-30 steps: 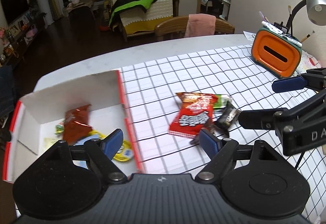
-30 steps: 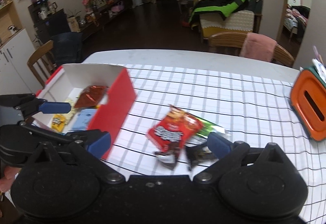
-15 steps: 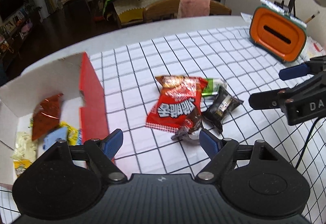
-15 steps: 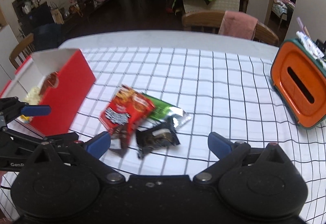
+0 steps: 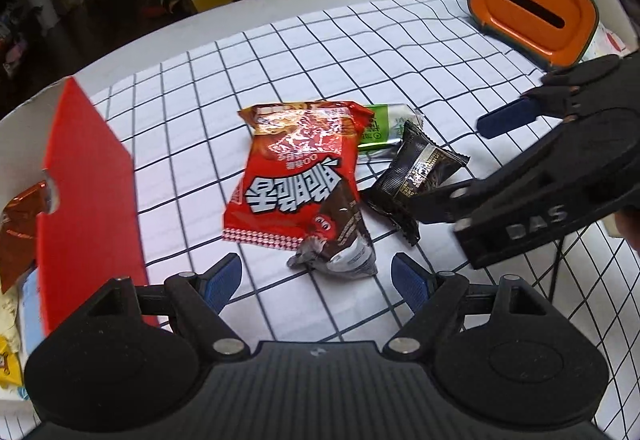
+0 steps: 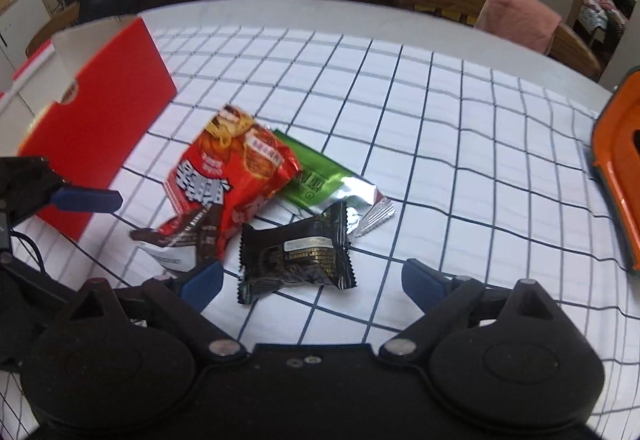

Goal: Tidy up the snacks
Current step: 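Grasp the chocolate wrapper with the left tool while the right grasps the black wrapper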

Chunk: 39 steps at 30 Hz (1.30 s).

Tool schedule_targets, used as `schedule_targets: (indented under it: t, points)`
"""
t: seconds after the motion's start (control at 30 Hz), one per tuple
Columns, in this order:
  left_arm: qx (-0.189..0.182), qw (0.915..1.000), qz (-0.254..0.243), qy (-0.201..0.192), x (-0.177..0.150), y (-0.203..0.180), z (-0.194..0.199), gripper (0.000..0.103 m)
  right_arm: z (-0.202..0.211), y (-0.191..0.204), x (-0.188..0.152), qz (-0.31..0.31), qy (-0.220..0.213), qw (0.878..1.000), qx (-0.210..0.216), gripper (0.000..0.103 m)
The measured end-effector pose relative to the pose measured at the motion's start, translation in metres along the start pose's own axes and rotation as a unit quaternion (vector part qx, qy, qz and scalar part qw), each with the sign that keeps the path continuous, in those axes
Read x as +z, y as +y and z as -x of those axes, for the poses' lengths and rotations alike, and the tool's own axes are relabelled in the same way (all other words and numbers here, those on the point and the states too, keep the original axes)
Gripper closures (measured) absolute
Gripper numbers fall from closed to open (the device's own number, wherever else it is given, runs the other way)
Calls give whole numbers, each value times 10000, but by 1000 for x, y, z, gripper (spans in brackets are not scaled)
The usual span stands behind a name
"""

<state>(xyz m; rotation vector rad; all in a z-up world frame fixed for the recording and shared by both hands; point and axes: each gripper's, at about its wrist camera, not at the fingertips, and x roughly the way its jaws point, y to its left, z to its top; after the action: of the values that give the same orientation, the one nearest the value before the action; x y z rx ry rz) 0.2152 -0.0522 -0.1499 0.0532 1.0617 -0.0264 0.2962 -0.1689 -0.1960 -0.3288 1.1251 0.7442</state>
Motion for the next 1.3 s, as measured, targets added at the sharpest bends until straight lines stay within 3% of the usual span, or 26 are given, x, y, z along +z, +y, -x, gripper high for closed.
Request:
schedule_targets:
  t: [0.2,0.5,1.0,1.3]
  points:
    - [-22,9999,-51,159,9,0,-15,21,-19,1,6,8,142,9999,19,18]
    - [-233,9988,-232,358,12,1,-28,52,-31,4,9,-28,226,9996,168,30]
    - [-224,9989,-275,292,4,-2,-17,64,-15,10,-10,-185,-24,9993,318,72]
    - [-282,9993,-69,250,-11,3,0,64,11,15,-30,-470,-219,9980,366,76]
